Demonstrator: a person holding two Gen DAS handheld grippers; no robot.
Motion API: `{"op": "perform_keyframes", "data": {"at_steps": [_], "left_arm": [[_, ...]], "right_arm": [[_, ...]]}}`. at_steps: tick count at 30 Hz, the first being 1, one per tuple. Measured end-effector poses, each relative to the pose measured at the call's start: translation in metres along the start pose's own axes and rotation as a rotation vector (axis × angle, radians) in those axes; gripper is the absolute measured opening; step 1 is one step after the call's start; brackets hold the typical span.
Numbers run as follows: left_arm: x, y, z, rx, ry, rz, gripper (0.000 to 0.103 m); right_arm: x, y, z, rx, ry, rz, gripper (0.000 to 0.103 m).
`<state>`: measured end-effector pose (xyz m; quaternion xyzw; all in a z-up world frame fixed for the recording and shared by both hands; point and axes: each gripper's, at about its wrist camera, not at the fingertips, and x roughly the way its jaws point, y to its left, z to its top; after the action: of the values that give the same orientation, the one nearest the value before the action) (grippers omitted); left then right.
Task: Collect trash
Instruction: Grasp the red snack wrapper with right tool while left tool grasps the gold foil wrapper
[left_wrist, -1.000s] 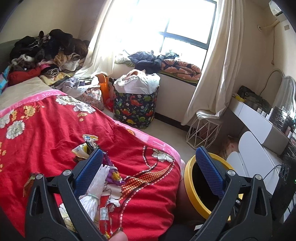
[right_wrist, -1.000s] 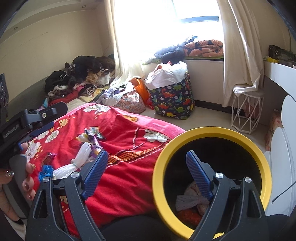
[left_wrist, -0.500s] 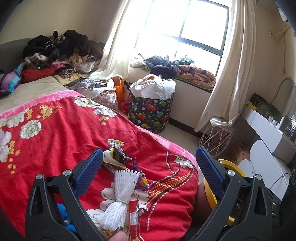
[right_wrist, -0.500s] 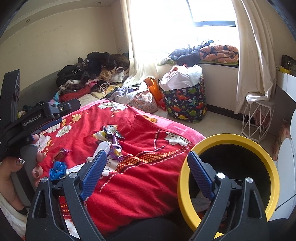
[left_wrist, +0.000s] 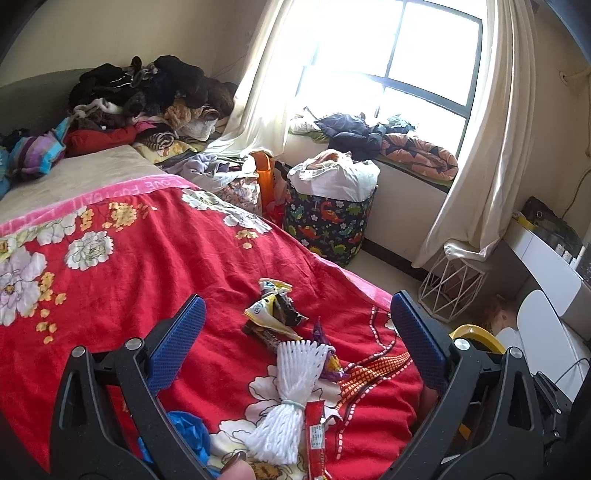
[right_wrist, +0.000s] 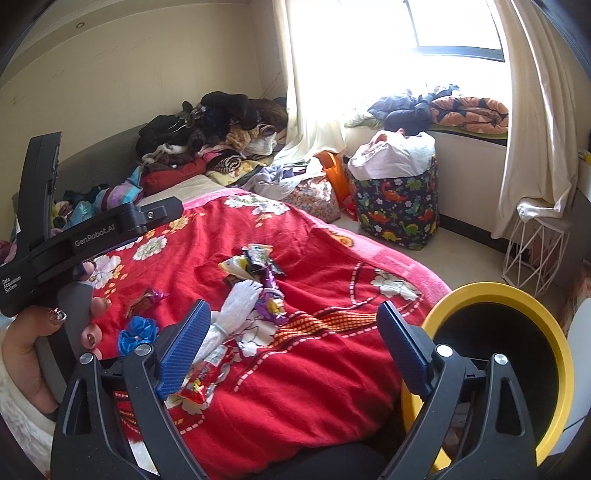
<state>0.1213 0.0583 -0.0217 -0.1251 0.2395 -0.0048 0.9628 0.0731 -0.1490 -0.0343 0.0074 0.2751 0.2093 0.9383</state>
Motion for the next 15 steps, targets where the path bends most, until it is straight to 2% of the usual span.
{"op": "perform_keyframes", "data": {"at_steps": [15], "left_arm": [[0.014, 0.067, -0.012, -0.067, 0.098, 0.14, 0.092]], "right_arm": [[0.051, 0.046, -0.016, -0.073, 0.148, 0.066, 0.089]]}}
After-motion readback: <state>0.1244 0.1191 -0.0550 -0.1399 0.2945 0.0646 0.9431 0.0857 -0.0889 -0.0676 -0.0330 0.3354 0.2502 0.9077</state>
